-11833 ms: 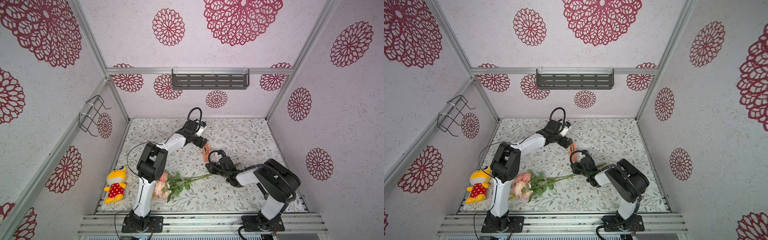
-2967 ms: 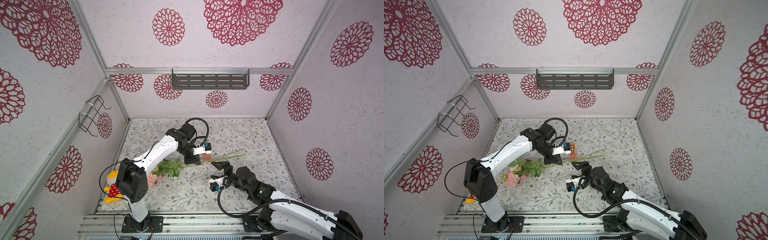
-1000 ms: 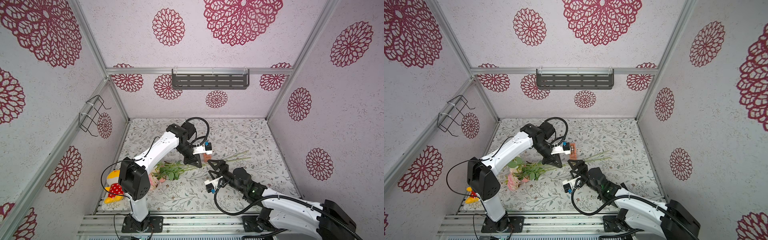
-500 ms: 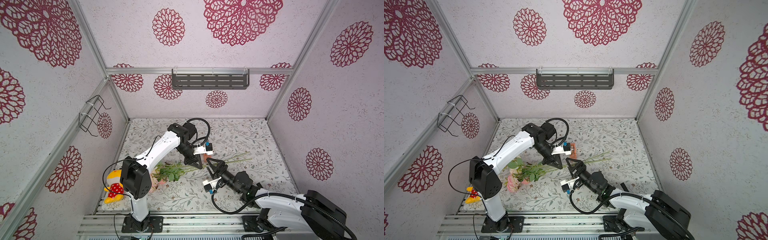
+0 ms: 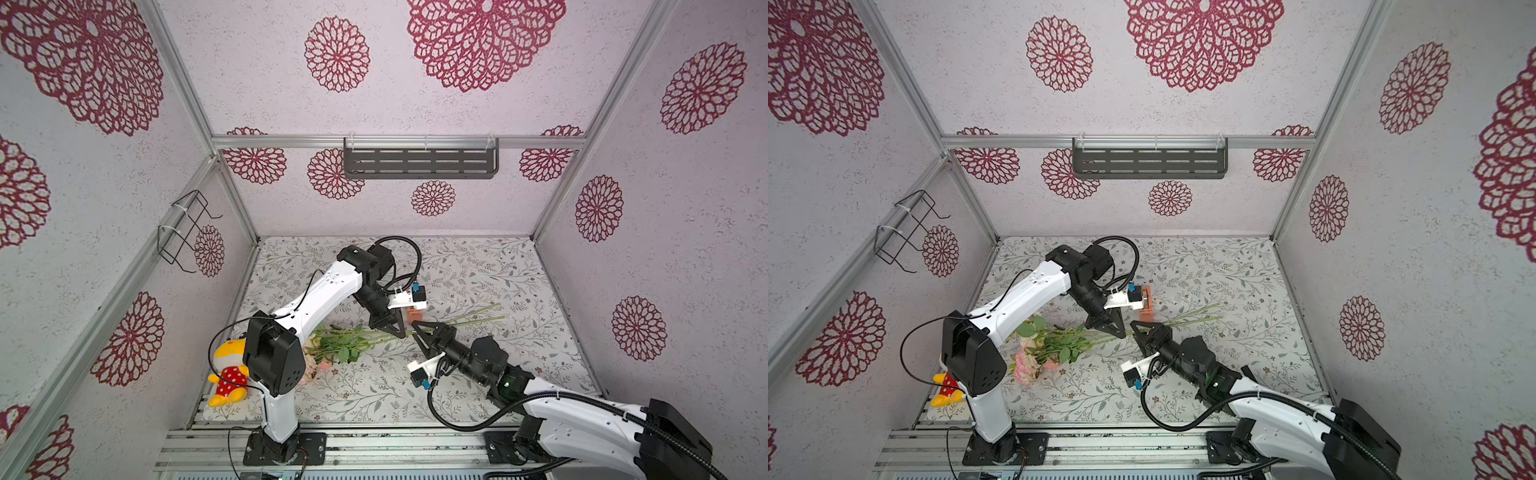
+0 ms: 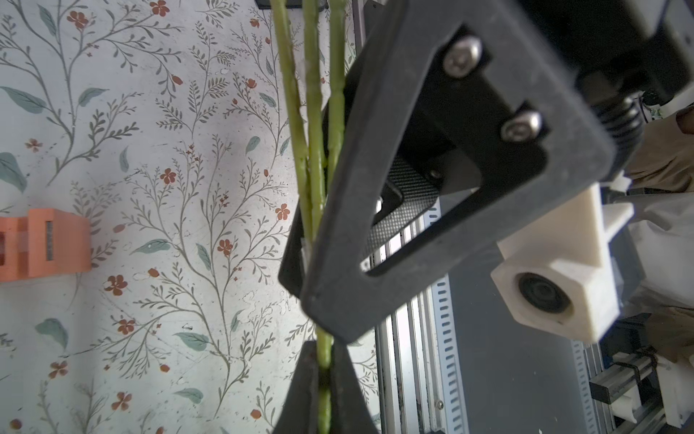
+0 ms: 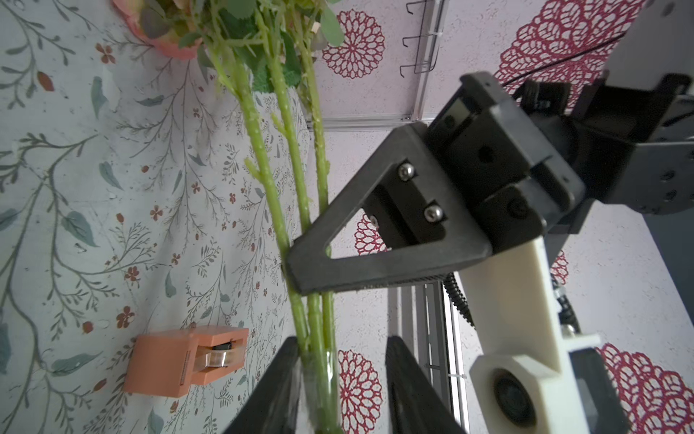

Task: Wrap bouquets with tape
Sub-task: Wrap the tape around the bouquet.

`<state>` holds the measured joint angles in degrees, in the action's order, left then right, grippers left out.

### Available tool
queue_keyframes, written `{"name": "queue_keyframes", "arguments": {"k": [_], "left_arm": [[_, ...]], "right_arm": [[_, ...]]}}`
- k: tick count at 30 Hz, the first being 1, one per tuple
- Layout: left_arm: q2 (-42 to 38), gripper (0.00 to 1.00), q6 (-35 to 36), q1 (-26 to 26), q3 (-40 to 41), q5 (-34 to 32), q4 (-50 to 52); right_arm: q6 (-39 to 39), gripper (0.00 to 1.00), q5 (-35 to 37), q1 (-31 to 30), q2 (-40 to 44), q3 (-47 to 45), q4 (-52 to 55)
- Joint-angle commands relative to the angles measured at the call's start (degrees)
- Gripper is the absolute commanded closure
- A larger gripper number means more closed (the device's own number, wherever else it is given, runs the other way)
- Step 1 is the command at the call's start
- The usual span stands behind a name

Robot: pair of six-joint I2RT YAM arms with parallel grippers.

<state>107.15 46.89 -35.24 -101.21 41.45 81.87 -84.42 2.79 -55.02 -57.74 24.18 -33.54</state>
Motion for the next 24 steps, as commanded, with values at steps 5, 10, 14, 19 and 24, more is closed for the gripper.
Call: {"name": "queue_keyframes", "arguments": {"k": [5, 10, 14, 19, 24], "left_arm": [[1.15, 1.00, 0.19, -0.28, -1.05, 0.22, 0.60], [0.95, 1.00, 0.52, -0.26, -0.86, 0.31, 0.54], [0.96, 1.00, 0.48, -0.19, -0.48, 0.30, 0.26], [1.01, 1.00, 0.52, 0.00, -0.02, 0.47, -0.04], [1.32, 1.00, 0.26, 0.08, 0.00, -0.15, 0.00]], "right_arm": [[12.21, 0.82, -1.46, -0.25, -1.67, 11.36, 14.77], [20.85, 1.00, -2.75, 0.88, -3.74, 19.73, 29.67], [26.70, 1.00, -5.57, 2.88, -5.99, 24.54, 38.81], [30.68, 0.89, -7.52, 5.20, -5.47, 24.16, 39.51], [33.67, 0.54, -13.23, 8.79, -0.72, 22.96, 38.45]]}}
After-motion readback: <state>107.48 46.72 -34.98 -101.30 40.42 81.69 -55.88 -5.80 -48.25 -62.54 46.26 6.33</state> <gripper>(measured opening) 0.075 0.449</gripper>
